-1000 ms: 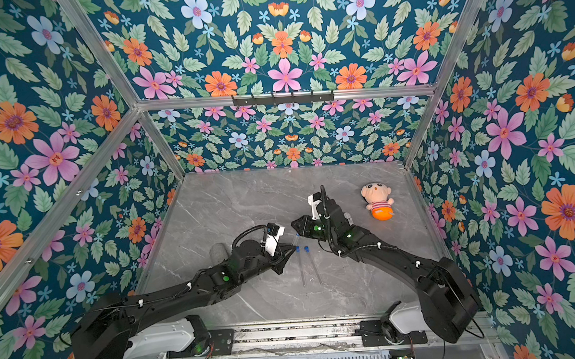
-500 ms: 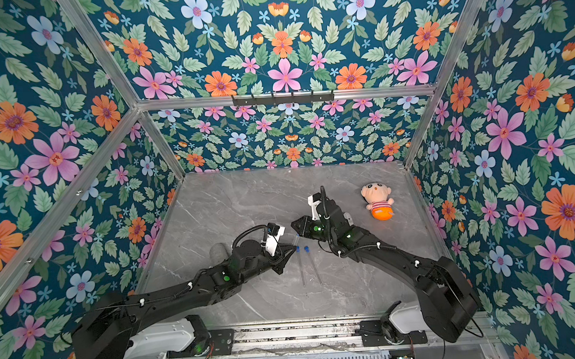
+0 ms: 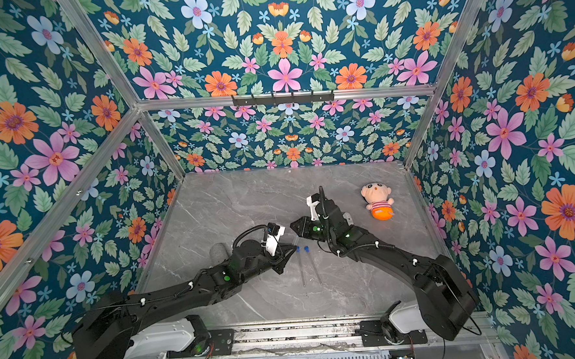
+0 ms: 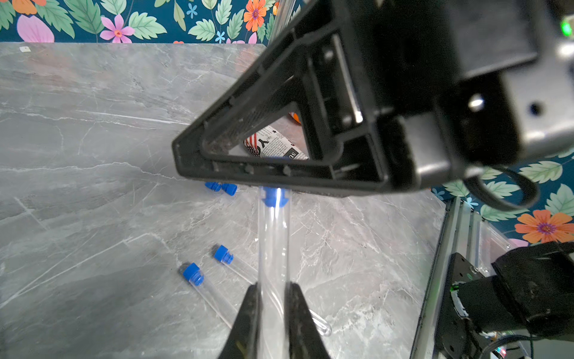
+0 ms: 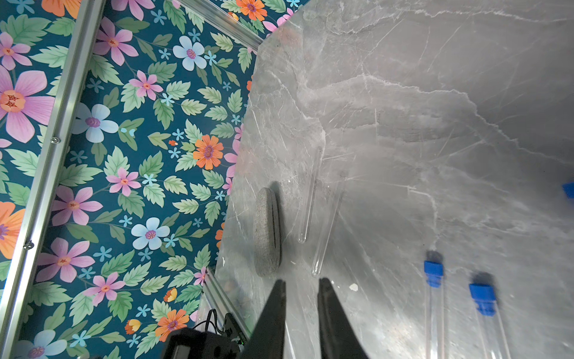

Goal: Remove stoppers from test tubes
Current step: Open the stopper on the test tube.

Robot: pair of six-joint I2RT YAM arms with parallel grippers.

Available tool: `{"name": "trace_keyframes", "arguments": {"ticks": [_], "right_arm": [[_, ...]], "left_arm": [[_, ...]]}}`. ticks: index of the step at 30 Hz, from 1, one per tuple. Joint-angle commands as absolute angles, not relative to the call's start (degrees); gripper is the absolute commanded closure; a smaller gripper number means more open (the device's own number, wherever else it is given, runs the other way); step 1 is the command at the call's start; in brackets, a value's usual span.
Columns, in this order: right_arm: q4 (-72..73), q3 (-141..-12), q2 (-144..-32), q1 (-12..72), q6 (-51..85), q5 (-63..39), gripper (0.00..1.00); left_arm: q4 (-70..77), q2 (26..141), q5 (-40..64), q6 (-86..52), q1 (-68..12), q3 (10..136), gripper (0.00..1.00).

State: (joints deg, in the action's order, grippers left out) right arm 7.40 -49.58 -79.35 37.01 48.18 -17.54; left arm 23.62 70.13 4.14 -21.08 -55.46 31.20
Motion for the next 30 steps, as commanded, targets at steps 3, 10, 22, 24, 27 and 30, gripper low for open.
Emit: {"name": "trace_keyframes", "arguments": {"ticks": [3, 10, 22, 24, 27, 30], "right_arm": [[8.70, -50.01, -79.52, 37.18, 48.52, -17.49, 0.83], [7.98, -50.23, -79.60, 37.46, 47.85, -16.41, 0.95], [1.77, -52.81, -80.59, 38.23, 42.33, -9.16, 1.00], [1.27, -53.15, -81.07, 38.40, 41.77, -8.34, 1.00], [0.13, -53.69, -81.65, 38.82, 40.96, -6.76, 1.00], [-0.16, -53.87, -81.95, 39.03, 40.69, -6.15, 1.00]], "left_arm": [[24.96, 70.31, 4.04, -21.31, -55.37, 31.46, 0.88], [24.79, 70.16, 4.13, -21.36, -55.33, 31.46, 0.88], [21.34, 68.00, 4.49, -21.73, -55.37, 32.32, 0.88], [20.91, 67.73, 4.40, -21.80, -55.37, 32.34, 0.88], [20.44, 67.24, 4.24, -21.88, -55.37, 32.32, 0.88], [20.16, 67.02, 4.14, -21.88, -55.37, 32.34, 0.88]]}}
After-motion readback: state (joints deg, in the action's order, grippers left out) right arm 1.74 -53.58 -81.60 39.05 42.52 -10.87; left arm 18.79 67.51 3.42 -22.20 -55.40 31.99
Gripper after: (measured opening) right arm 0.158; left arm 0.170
